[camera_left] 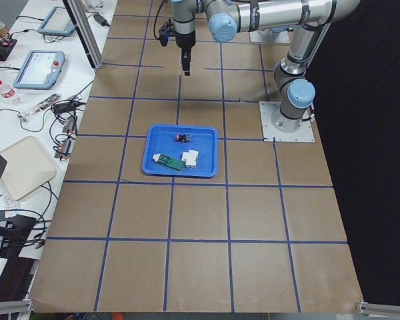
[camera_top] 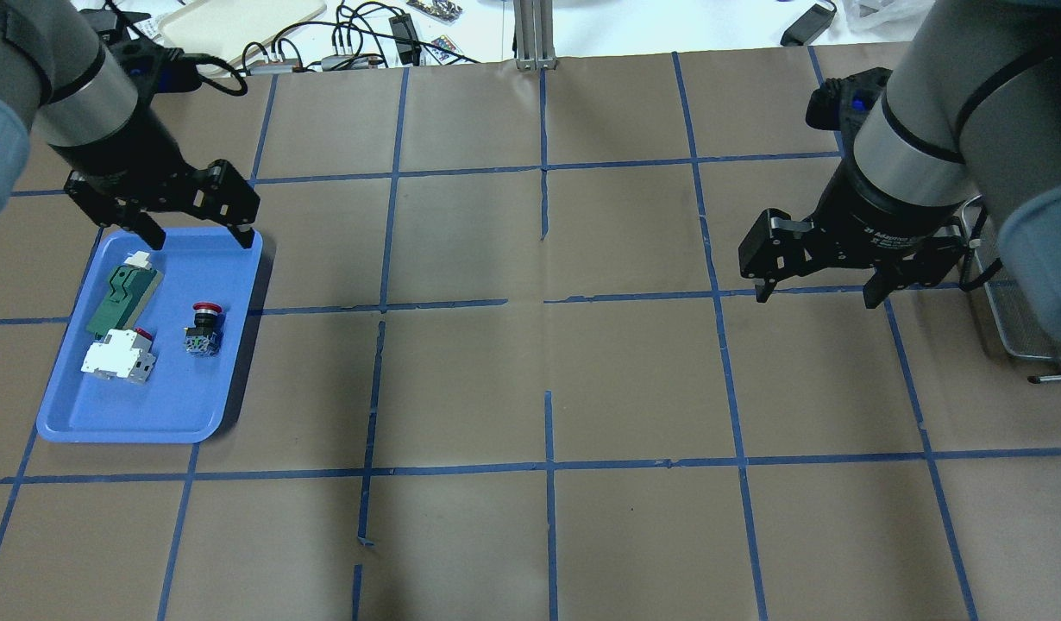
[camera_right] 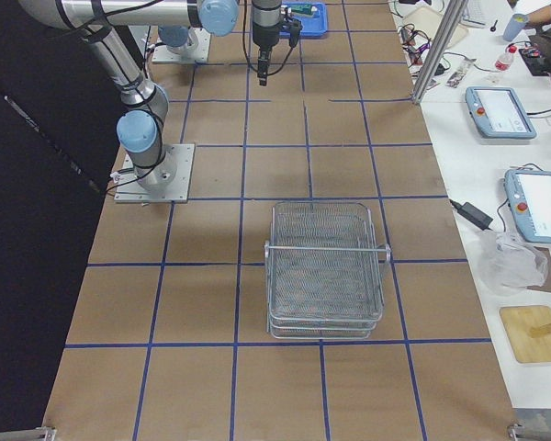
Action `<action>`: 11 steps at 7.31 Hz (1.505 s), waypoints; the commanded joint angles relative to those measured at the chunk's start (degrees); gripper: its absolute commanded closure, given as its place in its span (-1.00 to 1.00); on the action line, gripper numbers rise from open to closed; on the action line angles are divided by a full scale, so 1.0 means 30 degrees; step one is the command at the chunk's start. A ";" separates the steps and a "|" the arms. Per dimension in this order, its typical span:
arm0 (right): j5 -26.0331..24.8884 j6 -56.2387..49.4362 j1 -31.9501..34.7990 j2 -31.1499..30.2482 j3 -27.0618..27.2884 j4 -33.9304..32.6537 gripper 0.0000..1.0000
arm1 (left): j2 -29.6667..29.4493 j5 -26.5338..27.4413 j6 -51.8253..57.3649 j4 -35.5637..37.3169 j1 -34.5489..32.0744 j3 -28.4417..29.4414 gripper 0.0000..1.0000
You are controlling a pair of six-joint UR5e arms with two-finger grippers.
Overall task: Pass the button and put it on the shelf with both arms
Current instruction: 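Lower the left gripper over the red button in the blue tray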
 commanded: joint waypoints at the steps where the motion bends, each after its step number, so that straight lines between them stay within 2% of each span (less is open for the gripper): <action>1: -0.0024 0.0040 0.0000 -0.0018 0.0085 0.0068 -1.00 | -0.0582 -0.0046 0.4796 0.3326 0.3761 -0.2923 -1.00; 2: -0.0025 0.0070 0.0000 -0.0019 0.0086 0.0098 -1.00 | -0.1254 -0.0018 0.6731 0.6256 0.5111 -0.4766 -1.00; 4: -0.0025 0.0129 0.0000 -0.0019 0.0115 0.0127 -1.00 | -0.2863 0.0071 0.8006 1.1508 0.5973 -0.7178 -1.00; 7: -0.0054 0.0129 0.0000 -0.0019 0.0261 0.0069 -1.00 | -0.4916 -0.0134 0.7776 1.3134 0.5975 -0.7333 -1.00; 11: -0.0054 0.0158 0.0000 -0.0019 0.0291 0.0098 -1.00 | -0.5888 -0.0779 0.6346 1.3814 0.5945 -0.7216 -1.00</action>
